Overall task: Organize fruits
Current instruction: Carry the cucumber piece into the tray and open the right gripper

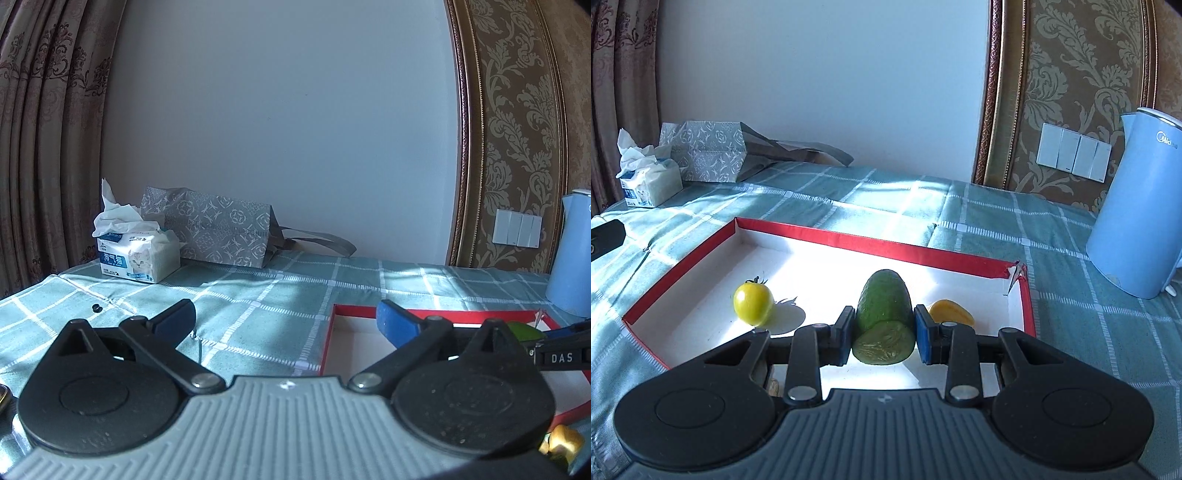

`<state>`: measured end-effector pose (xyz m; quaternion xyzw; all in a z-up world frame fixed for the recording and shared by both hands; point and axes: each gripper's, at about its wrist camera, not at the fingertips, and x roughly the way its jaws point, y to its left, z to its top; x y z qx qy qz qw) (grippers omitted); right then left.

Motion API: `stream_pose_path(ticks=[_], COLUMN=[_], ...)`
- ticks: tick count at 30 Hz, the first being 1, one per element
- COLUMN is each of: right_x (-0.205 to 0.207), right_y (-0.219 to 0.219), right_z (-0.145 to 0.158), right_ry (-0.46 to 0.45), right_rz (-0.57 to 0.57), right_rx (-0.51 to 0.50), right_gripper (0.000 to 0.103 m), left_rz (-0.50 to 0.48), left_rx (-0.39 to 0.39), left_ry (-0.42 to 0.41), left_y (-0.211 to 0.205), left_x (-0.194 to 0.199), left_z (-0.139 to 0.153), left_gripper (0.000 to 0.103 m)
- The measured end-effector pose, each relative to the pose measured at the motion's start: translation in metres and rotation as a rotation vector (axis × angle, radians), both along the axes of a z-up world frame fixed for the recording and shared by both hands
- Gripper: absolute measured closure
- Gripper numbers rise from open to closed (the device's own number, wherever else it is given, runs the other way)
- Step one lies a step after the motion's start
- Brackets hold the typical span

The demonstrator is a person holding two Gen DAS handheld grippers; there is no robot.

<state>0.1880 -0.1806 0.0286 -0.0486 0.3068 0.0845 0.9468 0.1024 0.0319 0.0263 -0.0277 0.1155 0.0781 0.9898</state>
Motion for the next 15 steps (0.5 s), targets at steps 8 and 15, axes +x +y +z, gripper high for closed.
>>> stream_pose_path(ticks=[8, 15], right_x=[0.043, -0.022], right_y=[0.007, -0.010], right_z=[-0.015, 0.017], right_ry=[0.064, -0.111], right_rz=[-0.040, -0.072], right_rx=[-0.015, -0.010], right_gripper=[0.069, 0.069], left_rz=[-0.007, -0.037], left_rx=[-0.018, -0.018], left_ry=[0.014, 0.013], left_y=[0.002, 0.002], left_x=[0.003, 0.004], left_z=[-0.003, -0.004], left_gripper=[0.000, 0.000])
